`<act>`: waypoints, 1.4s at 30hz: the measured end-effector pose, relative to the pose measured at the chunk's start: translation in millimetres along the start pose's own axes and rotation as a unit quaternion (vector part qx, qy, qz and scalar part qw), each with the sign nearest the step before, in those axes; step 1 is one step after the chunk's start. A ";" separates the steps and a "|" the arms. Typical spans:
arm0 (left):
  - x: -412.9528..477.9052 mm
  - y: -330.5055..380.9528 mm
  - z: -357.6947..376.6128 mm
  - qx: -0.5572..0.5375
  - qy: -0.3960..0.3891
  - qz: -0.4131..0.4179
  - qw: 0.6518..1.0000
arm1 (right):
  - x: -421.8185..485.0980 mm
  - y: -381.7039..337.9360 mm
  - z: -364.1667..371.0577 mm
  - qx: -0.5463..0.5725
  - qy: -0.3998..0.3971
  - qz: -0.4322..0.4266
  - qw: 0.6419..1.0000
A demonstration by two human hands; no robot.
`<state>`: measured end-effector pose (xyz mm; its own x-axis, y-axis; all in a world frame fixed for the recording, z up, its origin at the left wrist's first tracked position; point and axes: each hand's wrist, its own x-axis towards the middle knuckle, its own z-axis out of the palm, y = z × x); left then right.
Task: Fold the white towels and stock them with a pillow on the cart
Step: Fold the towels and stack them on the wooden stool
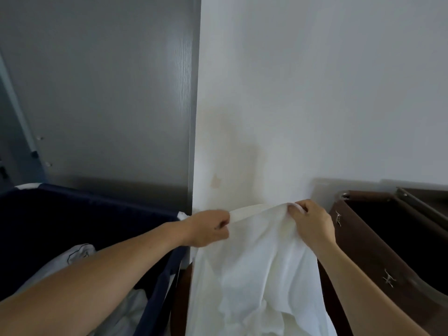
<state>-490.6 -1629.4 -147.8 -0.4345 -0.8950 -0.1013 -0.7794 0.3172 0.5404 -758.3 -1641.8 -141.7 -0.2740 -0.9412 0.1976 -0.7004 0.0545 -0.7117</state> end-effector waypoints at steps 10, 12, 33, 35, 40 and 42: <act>15.6 57.6 -12.5 -0.020 -0.012 0.121 0.992 | -39.4 -16.1 14.6 0.074 -0.251 -0.158 0.952; 16.6 53.1 -10.4 -0.021 -0.019 0.120 0.992 | -40.4 -11.5 13.3 0.119 -0.278 -0.124 0.945; -1.8 14.3 6.6 -0.120 0.093 0.053 0.987 | -47.7 -10.9 24.8 0.126 -0.058 -0.084 0.987; -2.5 11.9 10.2 -0.116 0.094 0.060 0.987 | -47.3 -14.1 23.6 0.142 -0.048 -0.083 0.985; 0.0 14.6 21.9 -0.107 0.141 0.077 0.981 | -43.9 -17.9 16.5 0.163 -0.034 -0.095 0.981; 1.9 22.9 20.9 -0.127 0.179 0.078 0.972 | -40.4 -16.8 10.4 0.168 -0.026 -0.096 0.981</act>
<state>-518.7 -1617.3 -153.0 -0.3170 -0.9088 0.2713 -0.5604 0.4103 0.7194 -728.5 -1608.2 -144.7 -0.1184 -0.9393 0.3219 -0.4762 -0.2308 -0.8485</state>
